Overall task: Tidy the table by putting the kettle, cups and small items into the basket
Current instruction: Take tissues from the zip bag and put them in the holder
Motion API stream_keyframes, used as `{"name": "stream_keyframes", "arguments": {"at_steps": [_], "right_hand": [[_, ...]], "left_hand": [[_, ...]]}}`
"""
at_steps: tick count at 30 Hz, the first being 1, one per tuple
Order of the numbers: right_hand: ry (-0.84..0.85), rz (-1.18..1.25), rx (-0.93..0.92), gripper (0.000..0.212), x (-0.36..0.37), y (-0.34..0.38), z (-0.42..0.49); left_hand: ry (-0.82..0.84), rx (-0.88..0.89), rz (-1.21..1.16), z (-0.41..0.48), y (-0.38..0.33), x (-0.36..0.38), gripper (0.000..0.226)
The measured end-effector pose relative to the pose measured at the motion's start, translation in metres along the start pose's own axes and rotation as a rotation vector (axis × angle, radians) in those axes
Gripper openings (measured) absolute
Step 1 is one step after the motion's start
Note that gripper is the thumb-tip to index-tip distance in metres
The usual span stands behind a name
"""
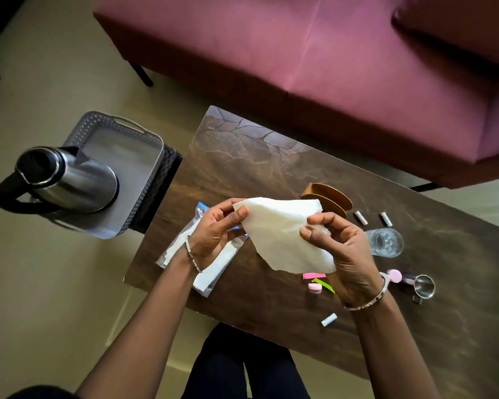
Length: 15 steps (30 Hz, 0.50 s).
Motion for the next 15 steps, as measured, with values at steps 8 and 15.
{"name": "stream_keyframes", "arguments": {"at_steps": [8,15], "right_hand": [[-0.105,0.048,-0.032,0.018,-0.032,-0.022,0.01],[-0.088,0.127,0.095,0.08,-0.051,-0.06,0.041]], "left_hand": [[-0.116,0.114,0.113,0.012,-0.001,0.015,0.012],[-0.067,0.318,0.462,0.013,-0.019,0.057,0.015]]}}
Point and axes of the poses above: each hand's wrist, its own z-axis towards the middle knuckle, its own x-axis out of the palm, y = z × x, the point moved 5 cm from there along z, towards the middle knuckle, and after that the axes turned 11 degrees about -z, right-handed, at the moved point
